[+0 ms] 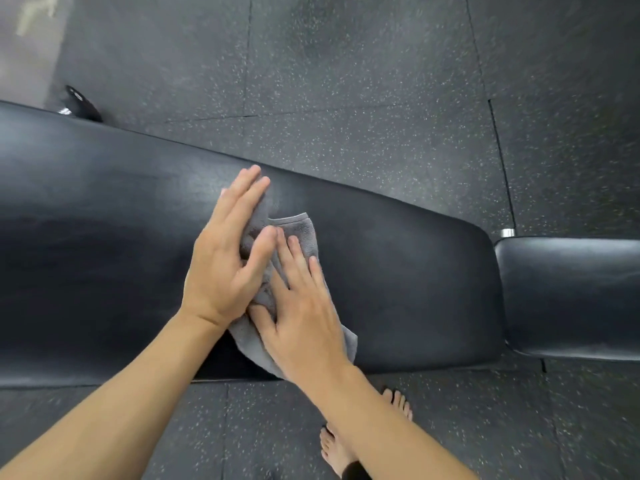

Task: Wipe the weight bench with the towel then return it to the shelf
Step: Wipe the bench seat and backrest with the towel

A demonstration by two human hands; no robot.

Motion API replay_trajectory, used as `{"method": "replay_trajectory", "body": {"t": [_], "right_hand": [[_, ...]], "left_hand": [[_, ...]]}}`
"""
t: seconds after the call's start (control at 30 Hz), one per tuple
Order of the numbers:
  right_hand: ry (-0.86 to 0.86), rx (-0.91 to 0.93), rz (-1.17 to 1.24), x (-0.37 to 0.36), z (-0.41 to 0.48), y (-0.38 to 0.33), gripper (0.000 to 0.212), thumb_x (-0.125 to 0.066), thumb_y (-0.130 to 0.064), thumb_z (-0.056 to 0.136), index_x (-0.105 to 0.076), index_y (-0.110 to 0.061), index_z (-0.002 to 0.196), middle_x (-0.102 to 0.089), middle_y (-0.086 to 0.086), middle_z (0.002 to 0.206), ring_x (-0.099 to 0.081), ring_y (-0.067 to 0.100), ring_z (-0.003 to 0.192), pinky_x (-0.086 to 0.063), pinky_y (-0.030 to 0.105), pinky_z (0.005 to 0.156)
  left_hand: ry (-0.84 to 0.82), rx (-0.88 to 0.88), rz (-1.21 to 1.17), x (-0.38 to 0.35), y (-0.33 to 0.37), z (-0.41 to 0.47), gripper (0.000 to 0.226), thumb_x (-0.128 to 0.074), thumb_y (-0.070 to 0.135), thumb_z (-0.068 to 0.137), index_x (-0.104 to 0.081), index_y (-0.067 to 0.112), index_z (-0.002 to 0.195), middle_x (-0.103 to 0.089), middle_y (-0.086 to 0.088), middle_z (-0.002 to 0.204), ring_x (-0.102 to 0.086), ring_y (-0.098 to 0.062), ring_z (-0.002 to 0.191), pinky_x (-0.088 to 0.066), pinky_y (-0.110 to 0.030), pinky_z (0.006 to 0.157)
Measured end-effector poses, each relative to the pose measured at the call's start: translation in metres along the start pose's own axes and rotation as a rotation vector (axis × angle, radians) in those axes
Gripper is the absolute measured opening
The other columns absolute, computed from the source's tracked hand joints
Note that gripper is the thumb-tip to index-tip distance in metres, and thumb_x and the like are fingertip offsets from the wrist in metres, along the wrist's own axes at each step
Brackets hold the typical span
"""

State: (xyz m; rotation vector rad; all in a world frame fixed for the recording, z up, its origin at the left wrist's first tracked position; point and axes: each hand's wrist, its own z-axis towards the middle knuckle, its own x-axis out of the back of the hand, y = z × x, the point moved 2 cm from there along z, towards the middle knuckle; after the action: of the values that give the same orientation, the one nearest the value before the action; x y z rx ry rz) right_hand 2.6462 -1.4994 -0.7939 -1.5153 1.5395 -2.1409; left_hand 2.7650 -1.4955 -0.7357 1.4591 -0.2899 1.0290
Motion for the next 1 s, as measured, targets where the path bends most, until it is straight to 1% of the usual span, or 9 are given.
{"method": "replay_trajectory", "body": {"t": [0.1,0.23,0.33,0.47,0.57,0.63,0.77,0.87,1.0], "right_hand": [[0.028,0.016,-0.011,0.022,-0.002,0.042,0.07,-0.045,-0.036,0.096,-0.016,-0.03,0.159,-0.023,-0.008,0.168,-0.017,0.01,0.155,-0.016,0.041,0.126],[0.153,-0.303,0.064,0.052,-0.019,0.118,0.058,-0.049,-0.031,0.102,-0.03,-0.026,0.157,-0.028,-0.014,0.162,-0.02,0.014,0.154,-0.018,0.047,0.126],[0.218,-0.57,0.076,0.062,-0.036,0.142,0.051,-0.042,-0.042,0.104,-0.033,-0.029,0.153,-0.037,-0.006,0.161,-0.024,0.023,0.152,-0.032,0.057,0.117],[0.278,-0.635,0.124,0.051,-0.032,0.108,0.063,-0.031,-0.063,0.094,-0.036,-0.033,0.15,-0.044,-0.017,0.151,-0.041,0.031,0.143,-0.041,0.051,0.108],[0.257,-0.508,0.192,0.028,-0.02,0.044,0.043,-0.035,-0.052,0.097,-0.046,-0.039,0.136,-0.049,-0.039,0.127,-0.05,0.024,0.134,-0.042,0.041,0.101],[0.192,-0.351,0.186,0.003,-0.007,-0.009,0.053,-0.034,-0.051,0.097,-0.041,-0.034,0.147,-0.044,-0.025,0.15,-0.034,0.019,0.149,-0.03,0.04,0.118],[0.082,-0.102,0.089,-0.043,0.033,-0.117,0.074,-0.028,-0.053,0.094,-0.019,-0.024,0.162,-0.012,-0.009,0.171,0.003,0.004,0.156,0.0,0.032,0.127],[0.005,0.109,0.028,-0.075,0.072,-0.2,0.076,-0.031,-0.052,0.095,-0.017,-0.018,0.162,-0.006,-0.002,0.172,0.004,0.014,0.158,0.002,0.035,0.127],[-0.034,0.243,-0.018,-0.092,0.117,-0.259,0.068,-0.048,-0.042,0.101,-0.023,-0.022,0.161,-0.012,-0.001,0.171,-0.002,0.016,0.157,-0.003,0.04,0.127]], "left_hand": [[-0.045,-0.023,0.073,-0.002,-0.003,-0.001,0.054,-0.044,0.03,0.099,-0.049,0.004,0.146,-0.04,-0.006,0.161,-0.032,-0.018,0.153,-0.023,-0.051,0.125],[-0.046,-0.001,0.072,-0.004,-0.006,-0.003,0.053,-0.042,0.033,0.099,-0.052,0.007,0.145,-0.042,-0.001,0.159,-0.033,-0.013,0.151,-0.02,-0.044,0.127],[-0.037,0.018,0.027,-0.003,-0.007,-0.004,0.051,-0.042,0.034,0.099,-0.057,0.009,0.141,-0.047,0.001,0.156,-0.037,-0.012,0.149,-0.02,-0.042,0.127],[-0.041,0.11,-0.234,0.01,-0.01,-0.001,0.046,-0.045,0.035,0.099,-0.059,0.015,0.139,-0.05,0.007,0.153,-0.039,-0.004,0.146,-0.028,-0.036,0.124],[-0.027,0.192,-0.338,0.04,-0.014,-0.002,0.045,-0.044,0.038,0.099,-0.062,0.017,0.135,-0.055,0.008,0.148,-0.045,0.002,0.138,-0.031,-0.009,0.112],[-0.007,0.177,-0.282,0.069,-0.023,-0.008,0.045,-0.043,0.037,0.1,-0.064,0.014,0.132,-0.058,0.006,0.145,-0.048,0.001,0.134,-0.03,-0.004,0.107],[0.049,0.105,-0.135,0.15,-0.046,-0.01,0.04,-0.048,0.031,0.1,-0.068,0.008,0.124,-0.062,0.004,0.134,-0.053,-0.001,0.125,-0.033,-0.005,0.105],[0.129,0.119,0.037,0.224,-0.068,0.0,0.033,-0.05,0.029,0.102,-0.068,0.009,0.121,-0.066,0.004,0.123,-0.057,-0.007,0.117,-0.036,-0.009,0.097],[0.188,0.174,0.266,0.297,-0.09,0.004,0.043,-0.048,0.034,0.102,-0.059,0.007,0.134,-0.062,-0.009,0.139,-0.053,-0.024,0.132,-0.032,-0.022,0.104]]}}
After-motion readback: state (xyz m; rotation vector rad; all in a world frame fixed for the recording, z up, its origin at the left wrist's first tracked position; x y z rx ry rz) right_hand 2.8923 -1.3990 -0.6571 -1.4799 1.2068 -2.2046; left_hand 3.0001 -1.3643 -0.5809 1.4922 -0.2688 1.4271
